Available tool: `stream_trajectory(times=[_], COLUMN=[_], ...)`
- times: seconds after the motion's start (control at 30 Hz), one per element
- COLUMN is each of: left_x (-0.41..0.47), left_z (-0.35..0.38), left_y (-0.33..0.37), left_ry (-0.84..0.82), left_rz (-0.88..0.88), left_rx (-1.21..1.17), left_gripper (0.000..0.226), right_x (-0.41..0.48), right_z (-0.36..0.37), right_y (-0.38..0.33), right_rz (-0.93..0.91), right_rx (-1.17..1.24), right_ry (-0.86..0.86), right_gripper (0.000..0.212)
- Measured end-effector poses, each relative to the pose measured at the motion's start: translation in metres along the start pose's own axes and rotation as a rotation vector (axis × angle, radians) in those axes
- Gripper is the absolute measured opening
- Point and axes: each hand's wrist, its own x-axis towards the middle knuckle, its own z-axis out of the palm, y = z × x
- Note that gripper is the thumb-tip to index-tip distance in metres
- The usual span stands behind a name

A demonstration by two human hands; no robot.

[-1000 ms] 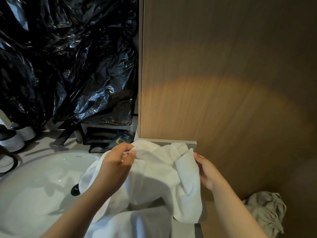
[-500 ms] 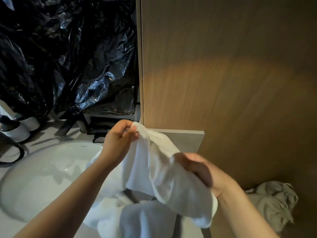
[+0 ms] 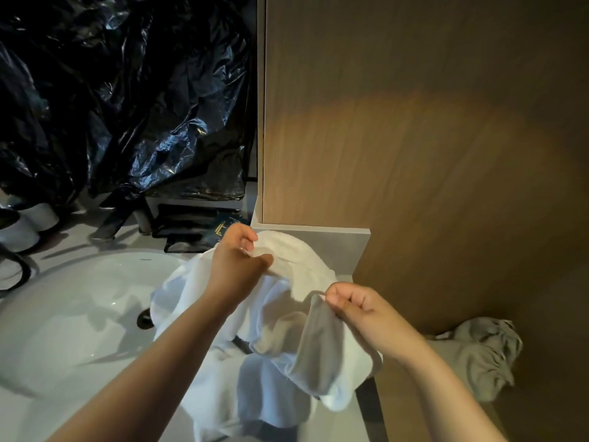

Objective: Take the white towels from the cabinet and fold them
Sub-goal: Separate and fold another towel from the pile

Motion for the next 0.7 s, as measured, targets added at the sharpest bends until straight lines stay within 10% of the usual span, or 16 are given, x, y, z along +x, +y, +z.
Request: stream_trajectory(times=[0.2, 0.7], left_x=[-0.012, -0.045], left_z=[-0.006, -0.022], left_y=[0.017, 0.087], left_ry=[0.116, -0.359], left_rz=[-0.095, -0.002], left_rx=[-0.367, -0.655], left_gripper=[0.051, 0.030], right_x=[-0.002, 0.005], right_z=[-0.003, -0.016], right_y=[-0.014, -0.084], right_rz=[-0.141, -0.492], right_rx=[0.023, -0.093], right_ry=[0.184, 0.363], right_gripper=[0.025, 0.018])
